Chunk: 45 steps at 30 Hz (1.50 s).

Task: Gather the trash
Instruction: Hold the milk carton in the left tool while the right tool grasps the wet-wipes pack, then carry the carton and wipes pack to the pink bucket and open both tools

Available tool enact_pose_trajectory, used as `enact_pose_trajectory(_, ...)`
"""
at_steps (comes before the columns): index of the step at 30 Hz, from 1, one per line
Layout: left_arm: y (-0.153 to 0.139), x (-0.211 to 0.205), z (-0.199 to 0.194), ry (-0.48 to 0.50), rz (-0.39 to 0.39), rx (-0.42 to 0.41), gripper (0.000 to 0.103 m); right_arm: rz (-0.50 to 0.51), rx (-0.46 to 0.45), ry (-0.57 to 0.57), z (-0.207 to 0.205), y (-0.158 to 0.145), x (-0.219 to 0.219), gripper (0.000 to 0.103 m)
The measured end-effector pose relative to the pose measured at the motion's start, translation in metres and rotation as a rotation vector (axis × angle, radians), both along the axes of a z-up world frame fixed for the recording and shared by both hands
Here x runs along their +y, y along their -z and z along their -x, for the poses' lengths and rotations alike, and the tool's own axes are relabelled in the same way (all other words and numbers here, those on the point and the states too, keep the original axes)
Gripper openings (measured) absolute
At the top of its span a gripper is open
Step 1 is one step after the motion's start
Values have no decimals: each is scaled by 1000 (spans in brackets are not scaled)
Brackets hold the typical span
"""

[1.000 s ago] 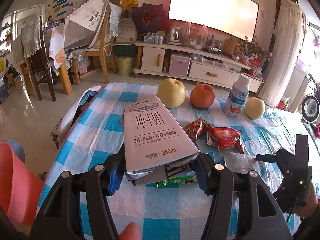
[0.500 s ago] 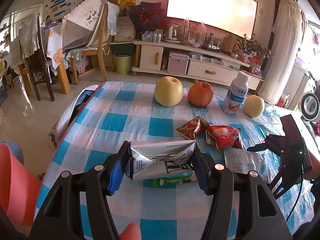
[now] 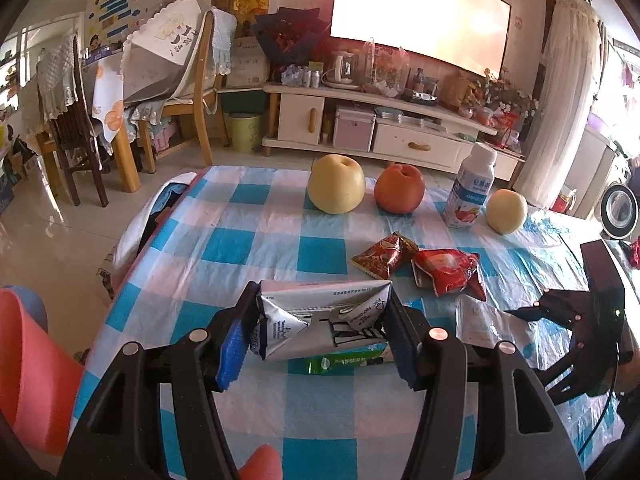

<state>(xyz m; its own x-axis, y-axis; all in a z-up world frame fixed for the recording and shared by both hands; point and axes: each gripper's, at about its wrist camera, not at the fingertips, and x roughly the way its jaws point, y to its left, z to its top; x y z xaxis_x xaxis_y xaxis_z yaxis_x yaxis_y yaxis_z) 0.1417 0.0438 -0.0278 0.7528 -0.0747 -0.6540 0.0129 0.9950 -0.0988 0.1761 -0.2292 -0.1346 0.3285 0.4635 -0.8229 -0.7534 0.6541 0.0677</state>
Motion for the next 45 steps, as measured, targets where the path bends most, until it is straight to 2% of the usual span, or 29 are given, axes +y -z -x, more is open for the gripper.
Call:
enact_pose_trajectory(8,-10,0,8,6,0,-41,60,-77,-25,35,30,-21,0,78)
enact_pose_trajectory(16,-25,-1,24,25,21,-74,60,-185,-103,120,53,-65,-3,78)
enact_pose_trajectory(20,-38,-6,32,31,10,-97,60,-218,-140,155,61,-85,2,78)
enact_pose_trajectory(23,-55,-8,46,29,-13,-148,60,-240,-162,177,66,-99,5,78)
enact_pose_trajectory(27,-72,2,67,13,3,-162,60,-265,-191,177,72,-119,13,78)
enact_pose_trajectory(36,-119,61,126,-84,-20,-232,60,-316,-244,82,93,-165,71,78)
enact_pose_trajectory(45,-152,160,189,-271,-57,-266,60,-366,-248,-100,106,-201,183,78)
